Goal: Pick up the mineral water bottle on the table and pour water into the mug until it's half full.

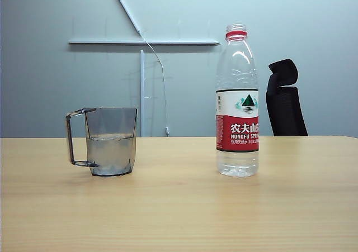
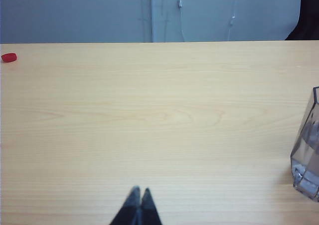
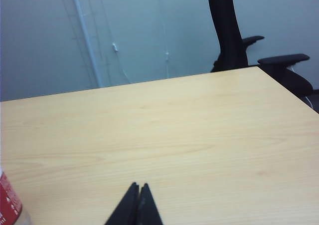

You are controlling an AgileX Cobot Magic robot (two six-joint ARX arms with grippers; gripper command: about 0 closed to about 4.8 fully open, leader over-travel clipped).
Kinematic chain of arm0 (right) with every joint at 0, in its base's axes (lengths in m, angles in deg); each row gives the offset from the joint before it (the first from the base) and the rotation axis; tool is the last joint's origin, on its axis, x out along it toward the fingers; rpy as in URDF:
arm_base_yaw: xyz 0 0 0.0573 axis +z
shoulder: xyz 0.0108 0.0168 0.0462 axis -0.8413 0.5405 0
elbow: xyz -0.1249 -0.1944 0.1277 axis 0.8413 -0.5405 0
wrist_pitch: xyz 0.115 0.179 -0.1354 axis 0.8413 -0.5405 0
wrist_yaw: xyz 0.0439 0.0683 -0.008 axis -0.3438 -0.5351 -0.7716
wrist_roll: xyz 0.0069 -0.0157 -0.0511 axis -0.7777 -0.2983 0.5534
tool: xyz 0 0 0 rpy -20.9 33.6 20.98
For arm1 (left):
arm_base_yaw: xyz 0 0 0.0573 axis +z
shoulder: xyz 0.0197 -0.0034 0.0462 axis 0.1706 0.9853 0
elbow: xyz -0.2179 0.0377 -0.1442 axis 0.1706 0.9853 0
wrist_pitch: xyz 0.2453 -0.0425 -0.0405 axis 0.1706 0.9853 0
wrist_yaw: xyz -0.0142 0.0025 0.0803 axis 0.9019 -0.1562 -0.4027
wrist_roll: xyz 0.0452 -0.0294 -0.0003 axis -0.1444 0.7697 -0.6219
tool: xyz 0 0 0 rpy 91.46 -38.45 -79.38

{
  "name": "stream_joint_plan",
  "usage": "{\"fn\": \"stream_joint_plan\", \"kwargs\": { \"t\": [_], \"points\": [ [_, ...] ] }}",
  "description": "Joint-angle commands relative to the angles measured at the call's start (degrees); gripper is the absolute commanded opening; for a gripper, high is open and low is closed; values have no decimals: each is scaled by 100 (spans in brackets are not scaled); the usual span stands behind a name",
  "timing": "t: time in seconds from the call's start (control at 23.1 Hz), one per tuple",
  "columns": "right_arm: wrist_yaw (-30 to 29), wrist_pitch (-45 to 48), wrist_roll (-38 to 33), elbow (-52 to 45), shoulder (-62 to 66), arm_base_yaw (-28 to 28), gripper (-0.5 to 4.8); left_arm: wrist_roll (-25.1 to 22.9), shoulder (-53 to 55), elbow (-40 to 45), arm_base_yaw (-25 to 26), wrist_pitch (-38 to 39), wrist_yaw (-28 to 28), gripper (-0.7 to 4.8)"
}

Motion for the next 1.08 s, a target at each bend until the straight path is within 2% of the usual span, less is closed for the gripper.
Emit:
{"fn": "stream_joint_plan", "kwargs": {
  "t": [0.04, 0.43, 1.08],
  "points": [
    [-116, -162, 76, -26, -131, -153, 18, 17, 9, -15, -7, -35, 0, -2],
    [-133, -155, 789, -26, -118, -186, 18, 17, 9, -15, -7, -37, 0, -2],
    [-114, -157, 824, -26, -118, -181, 18, 17, 9, -15, -7, -35, 0, -2]
  ]
}}
